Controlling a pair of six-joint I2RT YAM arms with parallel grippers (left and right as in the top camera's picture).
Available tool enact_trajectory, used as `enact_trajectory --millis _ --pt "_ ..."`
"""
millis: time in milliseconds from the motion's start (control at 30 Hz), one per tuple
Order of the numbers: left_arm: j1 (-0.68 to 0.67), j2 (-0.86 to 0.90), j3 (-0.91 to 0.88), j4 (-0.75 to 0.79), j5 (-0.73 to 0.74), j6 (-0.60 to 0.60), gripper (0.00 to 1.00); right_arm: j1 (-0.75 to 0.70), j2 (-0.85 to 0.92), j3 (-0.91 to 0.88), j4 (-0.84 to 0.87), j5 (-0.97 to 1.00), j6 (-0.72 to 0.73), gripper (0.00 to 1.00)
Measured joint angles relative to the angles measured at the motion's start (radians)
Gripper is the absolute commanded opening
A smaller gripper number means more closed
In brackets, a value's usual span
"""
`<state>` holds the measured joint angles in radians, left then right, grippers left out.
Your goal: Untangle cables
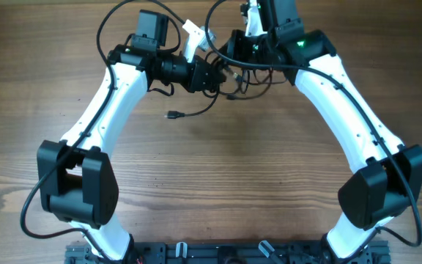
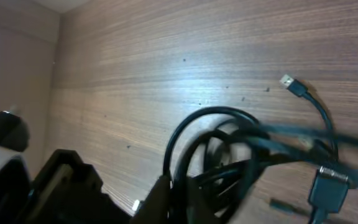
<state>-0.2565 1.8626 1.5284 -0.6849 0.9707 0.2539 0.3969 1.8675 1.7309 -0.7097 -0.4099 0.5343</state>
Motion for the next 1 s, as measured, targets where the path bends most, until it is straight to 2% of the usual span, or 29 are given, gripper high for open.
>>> enact_trajectory --millis 167,333,400,600,733,933,1000 --pt "0.000 0.000 0.000 0.004 0.018 0.006 0.41 0.000 0.019 0.000 -0.005 0.000 -0.001 0.04" --pt "-0.001 0.000 0.000 0.004 0.026 0.007 0.41 0.000 0.023 0.000 -0.006 0.000 -0.001 0.04" --pt "-0.001 0.000 0.000 0.004 0.026 0.007 0.39 -0.003 0.023 0.000 -0.007 -0.001 -0.001 0.04" --pt "-0.001 0.000 0.000 0.004 -0.016 -0.012 0.16 -0.011 0.023 0.000 -0.029 -0.016 -0.023 0.04" --pt "-0.001 0.000 0.000 0.004 -0.103 -0.074 0.13 -0.019 0.023 0.000 -0.051 -0.018 -0.038 0.04" --pt "-0.012 0.000 0.000 0.004 -0.138 -0.106 0.14 -0.026 0.023 0.000 -0.048 -0.088 -0.042 0.04" --pt "-0.018 0.000 0.000 0.004 -0.140 -0.110 0.11 -0.026 0.020 0.000 -0.046 -0.111 -0.042 0.04"
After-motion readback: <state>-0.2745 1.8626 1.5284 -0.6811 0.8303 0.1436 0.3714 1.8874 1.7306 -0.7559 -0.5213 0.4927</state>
